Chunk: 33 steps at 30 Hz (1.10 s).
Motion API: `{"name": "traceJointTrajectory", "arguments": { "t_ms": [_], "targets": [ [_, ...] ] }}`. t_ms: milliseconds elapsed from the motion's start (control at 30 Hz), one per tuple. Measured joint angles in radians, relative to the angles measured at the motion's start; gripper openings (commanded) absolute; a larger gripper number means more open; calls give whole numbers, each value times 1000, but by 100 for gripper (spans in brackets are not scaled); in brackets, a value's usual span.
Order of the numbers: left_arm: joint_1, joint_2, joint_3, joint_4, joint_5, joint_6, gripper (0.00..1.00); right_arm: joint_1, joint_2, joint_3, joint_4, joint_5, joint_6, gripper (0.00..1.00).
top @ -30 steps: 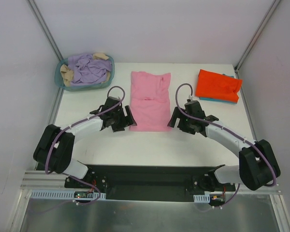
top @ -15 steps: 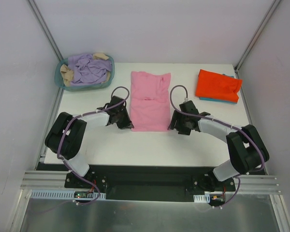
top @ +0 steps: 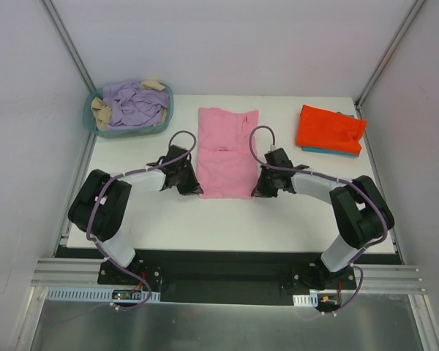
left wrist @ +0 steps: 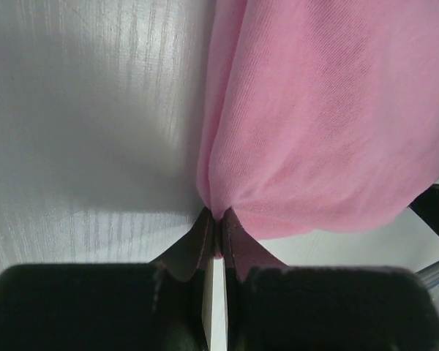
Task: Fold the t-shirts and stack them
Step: Grab one side of the 2/3 rectangular tshirt with both arms, then fold the long partially folded tshirt into a neat square
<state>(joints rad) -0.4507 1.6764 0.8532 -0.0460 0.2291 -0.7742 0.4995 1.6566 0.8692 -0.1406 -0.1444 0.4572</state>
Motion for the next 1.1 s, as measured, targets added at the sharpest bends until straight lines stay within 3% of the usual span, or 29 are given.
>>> {"name": "traceJointTrajectory", "arguments": {
  "t_ms": [233,367,533,633,733,900,1100],
  "targets": [
    [-62,-143,-156,32,-4,-10,0,46,-164,-144,-22,-19,-40,1],
    [-178,-373,-310,-13,-22,-50,0,137,-353,-241,-143,-18,-47,1],
    [-302,-738,-383,-144,-80,-106,0,247,-617,-270,-325,-29,-41,1],
    [-330,-960,-403,-187,-104,-134,0,259,-761,-269,-402,-39,-39,1],
    [-336,-1086,-406,-208,-108,-143,0,261,-851,-262,-444,-55,-41,1],
    [-342,-1104,-378,-250,-159,-125,0,256,-842,-137,-520,-27,-72,1],
    [-341,-969,-221,-266,-344,-66,0,165,-697,71,-521,48,-154,1]
  ]
}}
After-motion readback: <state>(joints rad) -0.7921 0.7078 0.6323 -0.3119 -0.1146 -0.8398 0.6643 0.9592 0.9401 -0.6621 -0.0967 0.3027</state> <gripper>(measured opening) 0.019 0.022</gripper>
